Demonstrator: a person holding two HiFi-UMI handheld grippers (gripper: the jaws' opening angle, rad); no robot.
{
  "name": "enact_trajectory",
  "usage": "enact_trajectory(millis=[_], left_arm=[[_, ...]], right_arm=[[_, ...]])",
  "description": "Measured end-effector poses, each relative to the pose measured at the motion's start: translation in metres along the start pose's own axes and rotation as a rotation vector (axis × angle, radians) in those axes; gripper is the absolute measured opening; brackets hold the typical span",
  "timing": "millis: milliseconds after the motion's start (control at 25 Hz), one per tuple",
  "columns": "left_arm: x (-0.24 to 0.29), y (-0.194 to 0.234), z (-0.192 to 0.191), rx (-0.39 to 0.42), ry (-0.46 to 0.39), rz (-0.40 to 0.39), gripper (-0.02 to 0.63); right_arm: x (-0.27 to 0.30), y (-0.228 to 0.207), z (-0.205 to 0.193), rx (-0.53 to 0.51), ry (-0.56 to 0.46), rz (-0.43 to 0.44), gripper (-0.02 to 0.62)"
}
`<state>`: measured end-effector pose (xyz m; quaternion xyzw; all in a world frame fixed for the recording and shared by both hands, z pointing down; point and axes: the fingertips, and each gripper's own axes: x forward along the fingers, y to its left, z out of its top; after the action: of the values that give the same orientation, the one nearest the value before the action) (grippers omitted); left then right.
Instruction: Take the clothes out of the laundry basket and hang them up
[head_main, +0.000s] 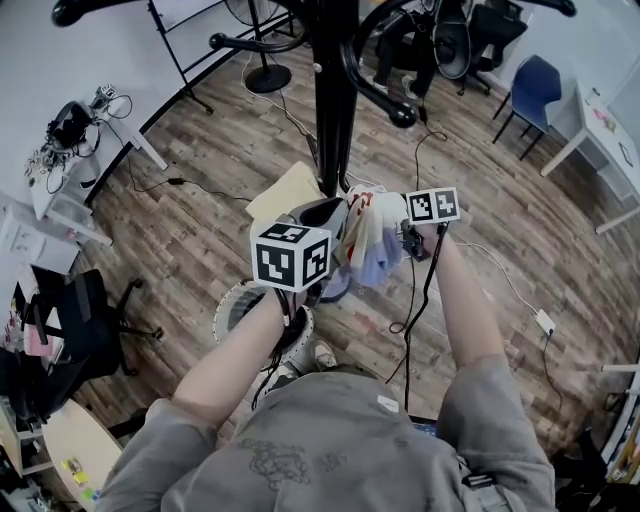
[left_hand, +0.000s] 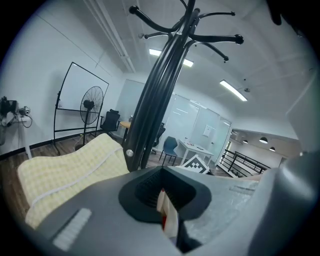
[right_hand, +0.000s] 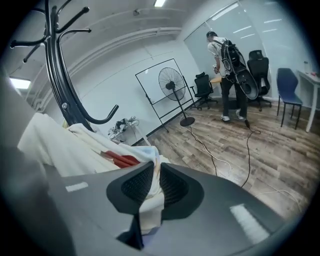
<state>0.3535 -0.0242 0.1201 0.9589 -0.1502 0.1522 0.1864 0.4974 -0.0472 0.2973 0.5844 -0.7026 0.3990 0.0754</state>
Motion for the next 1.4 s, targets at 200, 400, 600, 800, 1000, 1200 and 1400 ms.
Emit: enact_trajectory(millis=[200, 400, 600, 800, 1000, 1200, 1400], left_arm=[[0.0, 0.0, -0.004, -0.003, 0.009, -0.011, 0.003], [-0.001, -0.002, -0.002, -0.01, 0.01, -0.031, 0.003], [-0.004, -0.004, 0.0, -0.015, 0.011, -0.053, 0.003], [-0.007, -0.007, 0.006, -0.022, 0.007, -0.08, 0.003], [-0.018, -0.007, 0.009, -0.026, -0.001, -0.102, 0.003], [-0.035, -0.012, 0.015, -0.007, -0.026, -0.122, 0.003], [-0.061, -0.017, 0.033, 0.041, -0.064, -0.129, 0.003]], right_arm=[[-0.01, 0.003, 0.006, 0.011, -0.069, 0.006, 0.097], [-0.026, 0.004, 0.006, -0.032, -0.09, -0.023, 0.218], [-0.052, -0.001, 0.01, -0.001, -0.132, -0.048, 0.276], [-0.086, 0.003, 0.021, 0.011, -0.171, -0.066, 0.29], [-0.112, 0.024, 0.026, -0.087, -0.179, -0.152, 0.285], [-0.158, 0.057, 0.058, -0.155, -0.348, -0.256, 0.264], [-0.195, 0.137, 0.089, -0.284, -0.478, -0.21, 0.221]])
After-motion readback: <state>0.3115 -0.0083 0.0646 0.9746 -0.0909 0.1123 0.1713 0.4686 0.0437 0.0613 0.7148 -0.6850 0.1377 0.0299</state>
